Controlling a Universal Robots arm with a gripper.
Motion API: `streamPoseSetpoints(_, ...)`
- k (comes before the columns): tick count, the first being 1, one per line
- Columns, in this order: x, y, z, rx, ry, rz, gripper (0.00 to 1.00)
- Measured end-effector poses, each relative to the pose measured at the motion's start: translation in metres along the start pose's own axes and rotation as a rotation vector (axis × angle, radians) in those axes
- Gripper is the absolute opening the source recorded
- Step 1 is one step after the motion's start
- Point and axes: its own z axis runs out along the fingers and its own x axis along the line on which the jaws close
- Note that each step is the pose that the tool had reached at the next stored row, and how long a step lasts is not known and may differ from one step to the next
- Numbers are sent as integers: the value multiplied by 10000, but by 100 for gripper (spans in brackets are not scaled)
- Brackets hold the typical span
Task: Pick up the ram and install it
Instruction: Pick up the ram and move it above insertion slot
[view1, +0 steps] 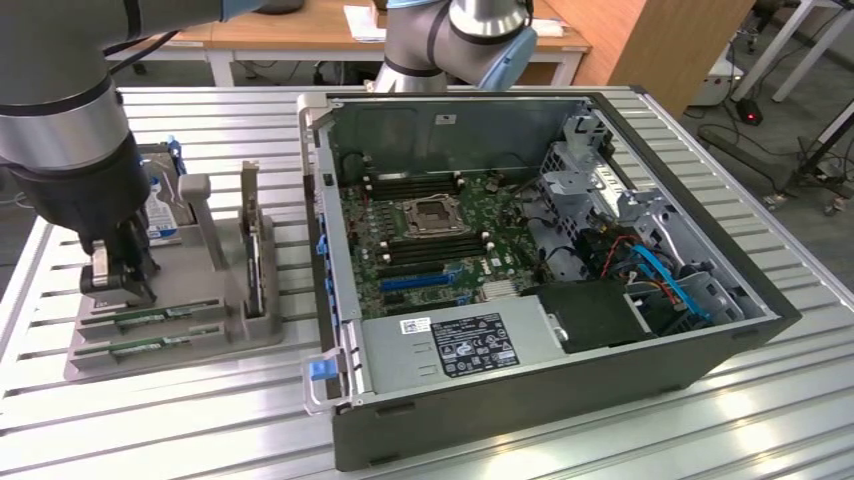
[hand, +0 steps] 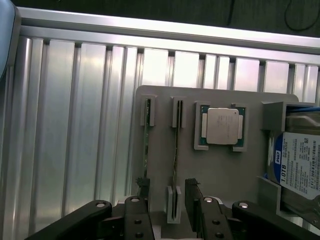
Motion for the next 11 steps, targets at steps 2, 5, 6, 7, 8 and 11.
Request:
streamPoseSetpoints(2,23,9,-1,-1,0,-15,41)
streamPoseSetpoints(5,31,13,0,0,0,-21,41)
streamPoseSetpoints(6,31,13,0,0,-1,-22,41)
streamPoseSetpoints(7,31,13,0,0,-1,-21,41)
streamPoseSetpoints(8,31,13,0,0,-1,-21,41)
streamPoseSetpoints(11,32,12,25,1,-1,-22,41)
